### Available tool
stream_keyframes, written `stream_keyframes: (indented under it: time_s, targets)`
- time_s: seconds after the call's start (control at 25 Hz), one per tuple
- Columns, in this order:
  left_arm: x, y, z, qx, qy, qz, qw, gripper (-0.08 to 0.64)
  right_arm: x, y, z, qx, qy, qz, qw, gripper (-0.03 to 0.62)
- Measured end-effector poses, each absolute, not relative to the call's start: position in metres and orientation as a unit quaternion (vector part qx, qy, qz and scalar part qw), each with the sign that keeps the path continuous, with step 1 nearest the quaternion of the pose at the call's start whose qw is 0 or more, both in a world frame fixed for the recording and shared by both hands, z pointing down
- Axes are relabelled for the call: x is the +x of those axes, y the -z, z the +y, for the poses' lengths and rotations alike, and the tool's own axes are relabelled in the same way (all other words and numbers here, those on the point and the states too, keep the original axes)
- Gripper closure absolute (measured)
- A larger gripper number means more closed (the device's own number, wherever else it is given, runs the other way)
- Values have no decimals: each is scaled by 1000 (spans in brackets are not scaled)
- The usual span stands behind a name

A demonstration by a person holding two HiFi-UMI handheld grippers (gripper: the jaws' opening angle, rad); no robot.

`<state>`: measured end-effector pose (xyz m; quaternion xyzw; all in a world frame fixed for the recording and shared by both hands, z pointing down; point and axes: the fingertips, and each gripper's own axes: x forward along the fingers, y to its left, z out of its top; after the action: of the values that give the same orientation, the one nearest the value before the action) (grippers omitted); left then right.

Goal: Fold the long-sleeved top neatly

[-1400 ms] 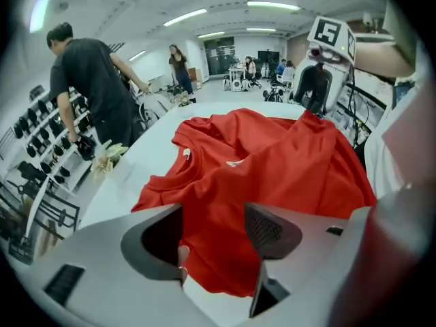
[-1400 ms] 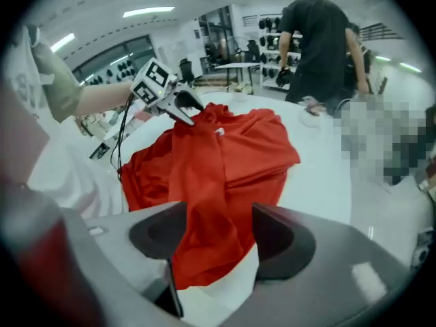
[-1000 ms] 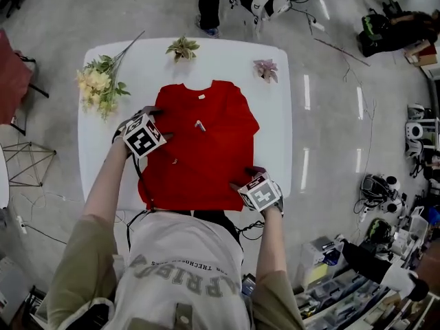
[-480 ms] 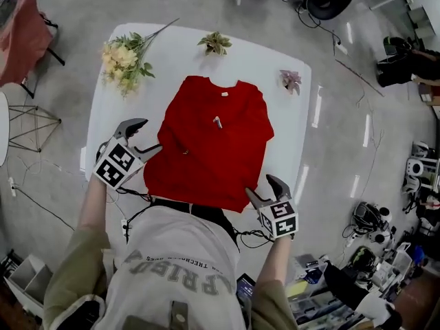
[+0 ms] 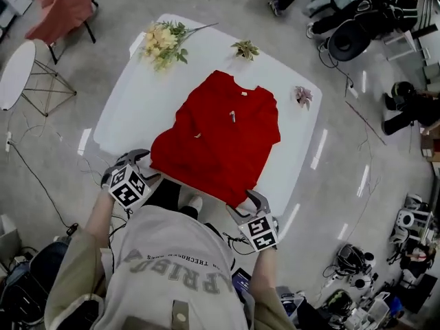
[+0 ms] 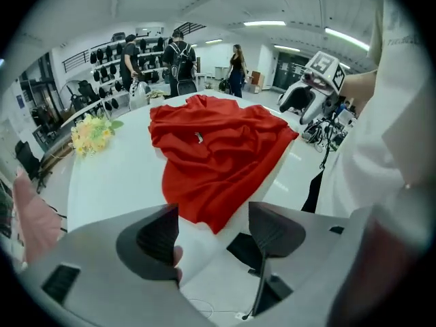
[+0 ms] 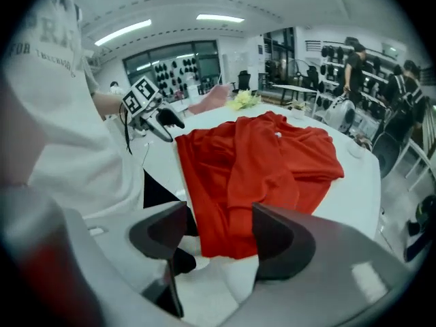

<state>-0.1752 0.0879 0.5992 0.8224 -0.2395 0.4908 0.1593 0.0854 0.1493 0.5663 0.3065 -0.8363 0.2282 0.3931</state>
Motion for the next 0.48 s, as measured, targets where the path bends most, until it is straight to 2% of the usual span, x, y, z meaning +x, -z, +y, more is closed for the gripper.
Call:
stream_keyframes:
  time_s: [0.16,0.28,0.4,0.44,0.48]
  targets:
    - [-171,-619,109,801,-514,-270,147,235,86,-594,184,275,-197,-821,460,290]
    - [-165,-629,108,791,-510,-307,144,243,91,-614,191,278,-178,-810,484,294]
    - [-162,-628,102,789,-487,-343,154,314,96,-623,186,295,-153,-800,500,336]
    - [-163,-626,101,788,-481,-353,153,362,99,-624,184,299,-135,-795,510,405]
    - [-163,-622,99,788,-476,-361,148,433,101,-623,183,300,-117,-792,518,422]
